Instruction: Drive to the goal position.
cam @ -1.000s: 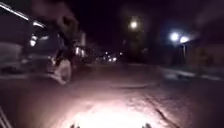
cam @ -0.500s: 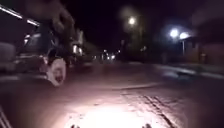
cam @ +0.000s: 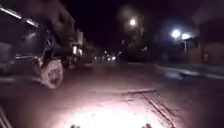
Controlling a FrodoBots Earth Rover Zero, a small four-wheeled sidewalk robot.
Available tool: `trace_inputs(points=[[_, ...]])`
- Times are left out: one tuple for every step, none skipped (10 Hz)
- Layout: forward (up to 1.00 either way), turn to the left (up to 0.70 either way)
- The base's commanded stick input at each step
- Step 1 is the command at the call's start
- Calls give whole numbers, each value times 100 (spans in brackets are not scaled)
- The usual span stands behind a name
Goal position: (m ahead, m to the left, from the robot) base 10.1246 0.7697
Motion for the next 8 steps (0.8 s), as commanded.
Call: trace_inputs(points=[[50,0],[50,0],[50,0],[50,-50],[50,-50],[50,-21],[50,0],[50,0]])
